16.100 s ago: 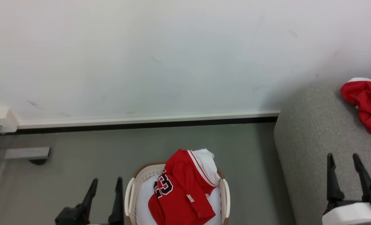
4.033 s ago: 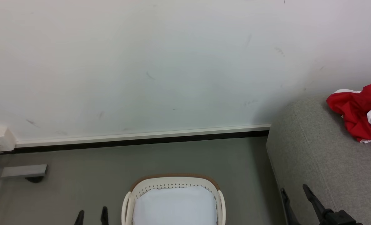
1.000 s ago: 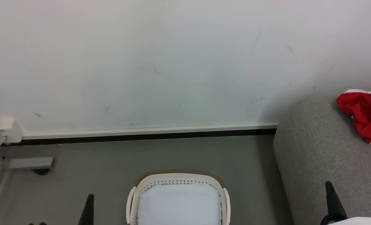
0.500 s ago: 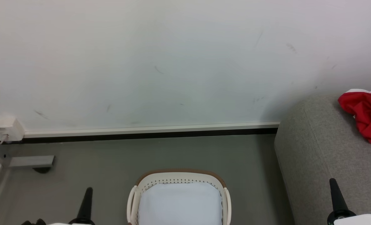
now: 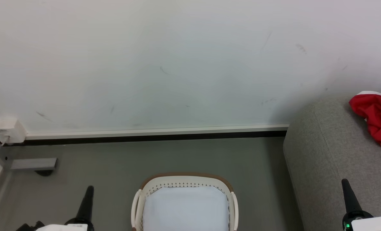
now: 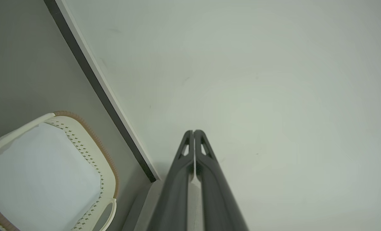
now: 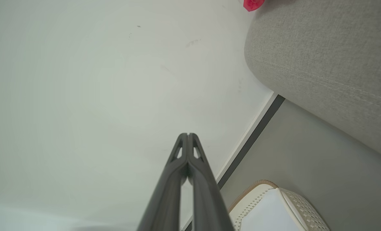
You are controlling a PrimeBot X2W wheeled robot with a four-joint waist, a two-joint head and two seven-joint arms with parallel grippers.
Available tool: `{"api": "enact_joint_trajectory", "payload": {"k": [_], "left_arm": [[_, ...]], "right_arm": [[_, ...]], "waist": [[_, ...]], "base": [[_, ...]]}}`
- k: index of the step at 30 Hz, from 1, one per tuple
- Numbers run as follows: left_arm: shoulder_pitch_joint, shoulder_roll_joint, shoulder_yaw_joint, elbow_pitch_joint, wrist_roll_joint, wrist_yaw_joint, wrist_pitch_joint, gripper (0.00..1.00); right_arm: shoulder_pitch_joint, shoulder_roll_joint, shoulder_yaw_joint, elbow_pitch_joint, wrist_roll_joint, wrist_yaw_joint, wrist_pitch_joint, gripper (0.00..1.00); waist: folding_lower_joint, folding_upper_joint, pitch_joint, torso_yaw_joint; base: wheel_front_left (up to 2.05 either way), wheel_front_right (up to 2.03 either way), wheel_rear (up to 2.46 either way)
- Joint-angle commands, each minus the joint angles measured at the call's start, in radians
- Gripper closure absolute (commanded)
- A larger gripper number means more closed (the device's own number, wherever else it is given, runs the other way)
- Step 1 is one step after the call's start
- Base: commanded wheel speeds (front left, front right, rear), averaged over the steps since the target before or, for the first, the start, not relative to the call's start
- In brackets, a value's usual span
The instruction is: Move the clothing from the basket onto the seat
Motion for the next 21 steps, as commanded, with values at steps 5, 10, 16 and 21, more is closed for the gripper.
{"api": "enact_joint_trajectory", "payload": {"k": [5,10,16,21], "left_arm": [[-0.022,0.008,0.008,-0.007,-0.054,-0.007,0.014,1.0],[-0.03,0.009,0.013,-0.008,-0.09,-0.011,0.026,1.0],[-0.036,0.009,0.019,-0.008,-0.132,-0.013,0.038,1.0],[-0.044,0.009,0.023,-0.009,-0.173,-0.015,0.048,1.0]], "right_arm": [[-0.019,-0.006,-0.013,-0.014,0.055,-0.002,0.013,1.0],[-0.023,-0.005,-0.02,-0.017,0.097,-0.002,0.025,1.0],[-0.024,-0.005,-0.028,-0.021,0.143,-0.002,0.035,1.0],[-0.026,-0.005,-0.036,-0.025,0.177,-0.002,0.046,1.0]], "waist": [[0.0,-0.0001,0.002,0.002],[-0.0001,-0.0001,0.003,0.004],[-0.0001,-0.0001,0.006,0.006],[-0.0001,-0.0001,0.007,0.008]], "base": [[0.0,0.0,0.0],[0.0,0.0,0.0],[0.0,0.0,0.0],[0.0,0.0,0.0]]}}
